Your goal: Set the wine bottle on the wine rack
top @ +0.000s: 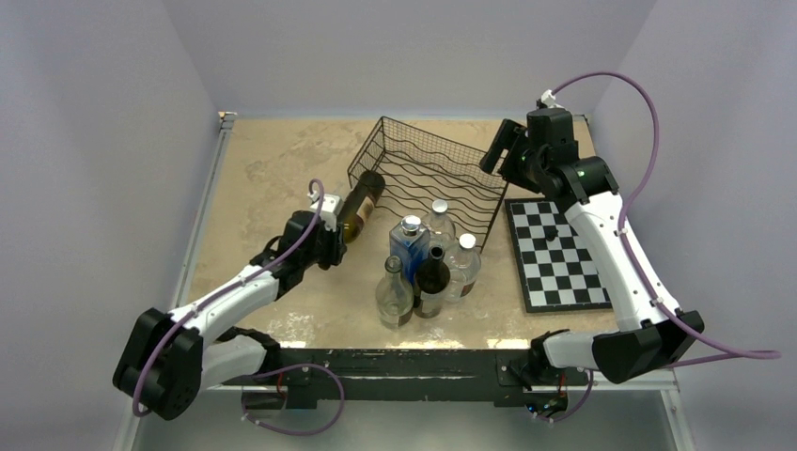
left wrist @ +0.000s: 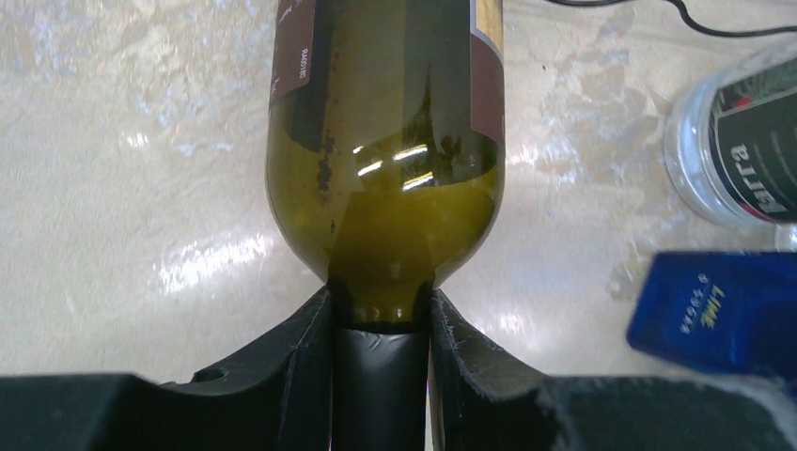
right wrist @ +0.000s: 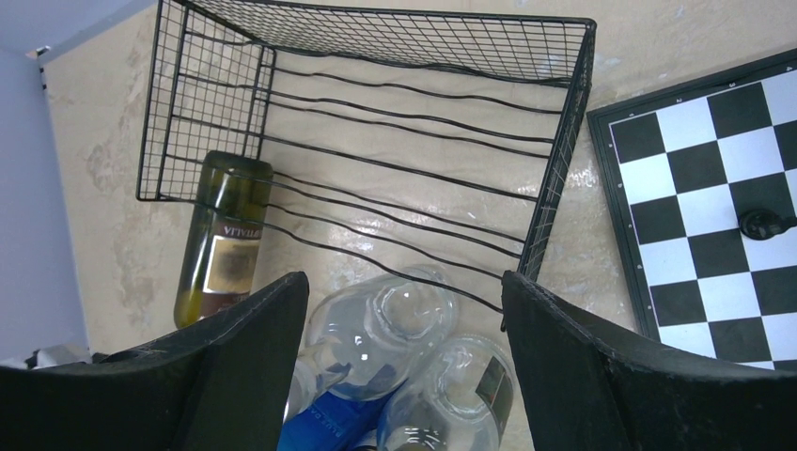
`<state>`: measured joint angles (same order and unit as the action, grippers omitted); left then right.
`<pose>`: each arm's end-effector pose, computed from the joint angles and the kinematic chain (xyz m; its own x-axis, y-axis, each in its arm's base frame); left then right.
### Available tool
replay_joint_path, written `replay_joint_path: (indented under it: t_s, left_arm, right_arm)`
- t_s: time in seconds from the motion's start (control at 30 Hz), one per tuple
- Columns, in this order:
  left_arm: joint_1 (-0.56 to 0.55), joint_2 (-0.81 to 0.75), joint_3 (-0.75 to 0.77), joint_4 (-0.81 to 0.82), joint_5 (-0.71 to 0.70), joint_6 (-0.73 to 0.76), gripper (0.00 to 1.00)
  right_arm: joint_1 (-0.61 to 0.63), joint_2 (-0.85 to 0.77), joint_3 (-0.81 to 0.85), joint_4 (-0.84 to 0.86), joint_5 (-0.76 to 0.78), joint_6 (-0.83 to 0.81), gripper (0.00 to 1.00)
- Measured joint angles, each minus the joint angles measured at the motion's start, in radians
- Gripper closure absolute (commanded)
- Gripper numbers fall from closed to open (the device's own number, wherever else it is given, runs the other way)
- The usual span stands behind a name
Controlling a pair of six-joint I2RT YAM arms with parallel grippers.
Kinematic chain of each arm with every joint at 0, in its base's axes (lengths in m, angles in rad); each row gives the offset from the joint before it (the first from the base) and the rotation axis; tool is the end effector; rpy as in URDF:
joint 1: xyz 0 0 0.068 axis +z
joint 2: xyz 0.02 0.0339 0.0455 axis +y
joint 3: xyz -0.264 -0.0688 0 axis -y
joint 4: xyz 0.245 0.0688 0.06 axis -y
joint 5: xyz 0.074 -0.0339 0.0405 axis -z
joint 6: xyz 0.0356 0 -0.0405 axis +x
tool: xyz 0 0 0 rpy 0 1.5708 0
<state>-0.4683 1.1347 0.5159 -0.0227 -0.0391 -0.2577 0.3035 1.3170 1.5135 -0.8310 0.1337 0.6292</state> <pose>0.2064 -0.1029 0.1940 -0.6242 0.0303 -0.7807 0.2730 0.9447 -0.1816 0.2594 0.0763 0.4109 -0.5714 0.4322 -0.6976 0.1763 0.8949 0.4101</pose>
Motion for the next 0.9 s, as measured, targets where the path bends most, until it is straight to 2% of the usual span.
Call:
replay_joint_path:
  t_s: [0.13, 0.43, 0.9]
  left_arm:
    - [-0.023, 0.111, 0.005, 0.13, -0.048, 0.01, 1.0]
    - [-0.031, 0.286, 0.078, 0.262, -0.077, 0.031, 1.0]
    - [-0.031, 0.481, 0.237, 0.328, -0.08, 0.04, 1.0]
  right_arm:
    - [-0.005, -0.002, 0.0, 0.006, -0.003, -0.003, 0.21]
    - [-0.01, -0.002, 0.015, 0.004, -0.004, -0.026, 0.2]
    - [-0.01, -0.002, 0.09, -0.021, -0.003, -0.054, 0.2]
